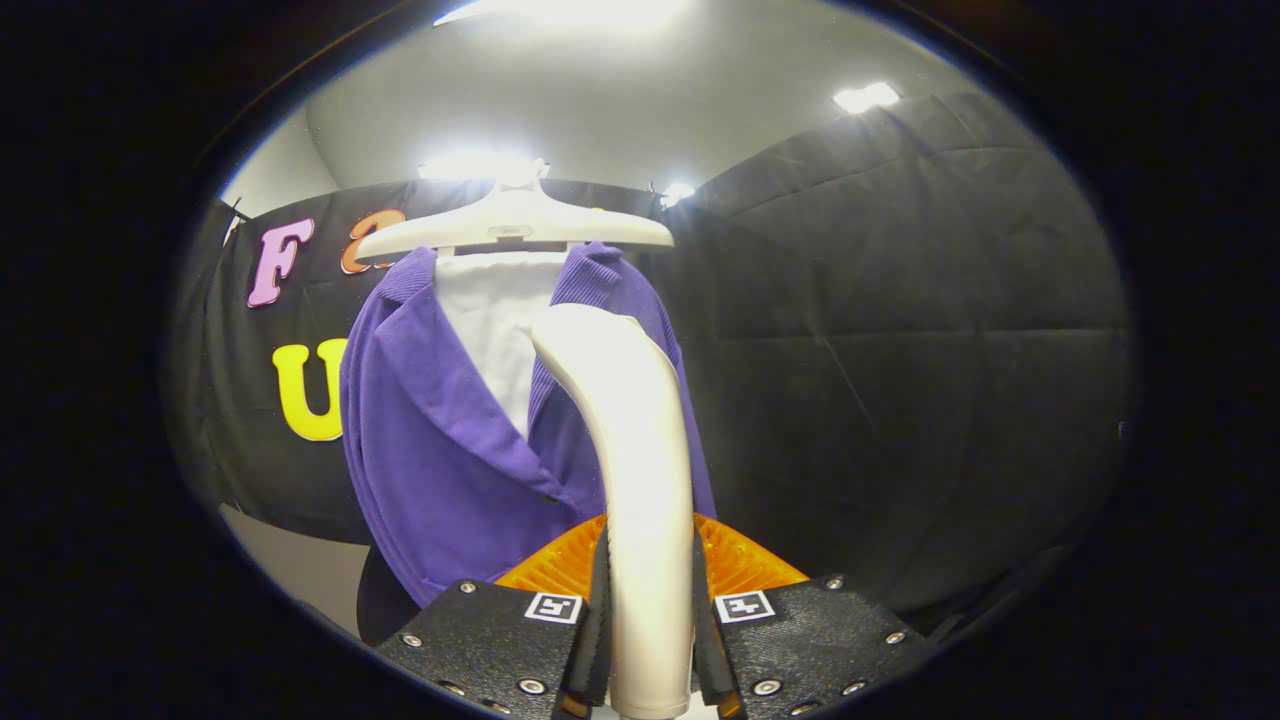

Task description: Iron the clothes twice with a garment steamer, once on the left side and once on the right side.

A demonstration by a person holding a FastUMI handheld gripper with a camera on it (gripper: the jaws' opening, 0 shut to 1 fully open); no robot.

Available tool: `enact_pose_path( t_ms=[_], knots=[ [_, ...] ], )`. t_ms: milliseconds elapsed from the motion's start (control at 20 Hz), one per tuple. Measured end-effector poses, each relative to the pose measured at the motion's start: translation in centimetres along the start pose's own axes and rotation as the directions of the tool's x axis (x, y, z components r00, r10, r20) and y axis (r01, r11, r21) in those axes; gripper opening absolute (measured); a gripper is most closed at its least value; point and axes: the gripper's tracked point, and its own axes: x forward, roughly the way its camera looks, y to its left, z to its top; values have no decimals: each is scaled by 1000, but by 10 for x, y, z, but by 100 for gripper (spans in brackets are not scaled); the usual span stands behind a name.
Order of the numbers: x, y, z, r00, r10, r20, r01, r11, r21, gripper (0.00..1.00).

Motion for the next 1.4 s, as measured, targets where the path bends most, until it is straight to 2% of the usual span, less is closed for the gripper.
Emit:
enact_pose_path(
  t_ms=[150,350,550,700,900,1150,1400],
  knots=[
    [12,4,14,999,4,47,-5,1000,23,34],
    [28,18,22,998,3,66,1,999,-51,34],
    [46,25,24,995,2,95,4,998,-67,34],
    [55,22,7,998,-9,68,15,995,-94,34],
    [70,25,-15,1000,10,22,-8,997,-74,34],
    [74,21,-55,998,18,-54,-24,993,-120,34],
    [76,19,-82,995,25,-101,-33,996,-79,34]
  ],
)
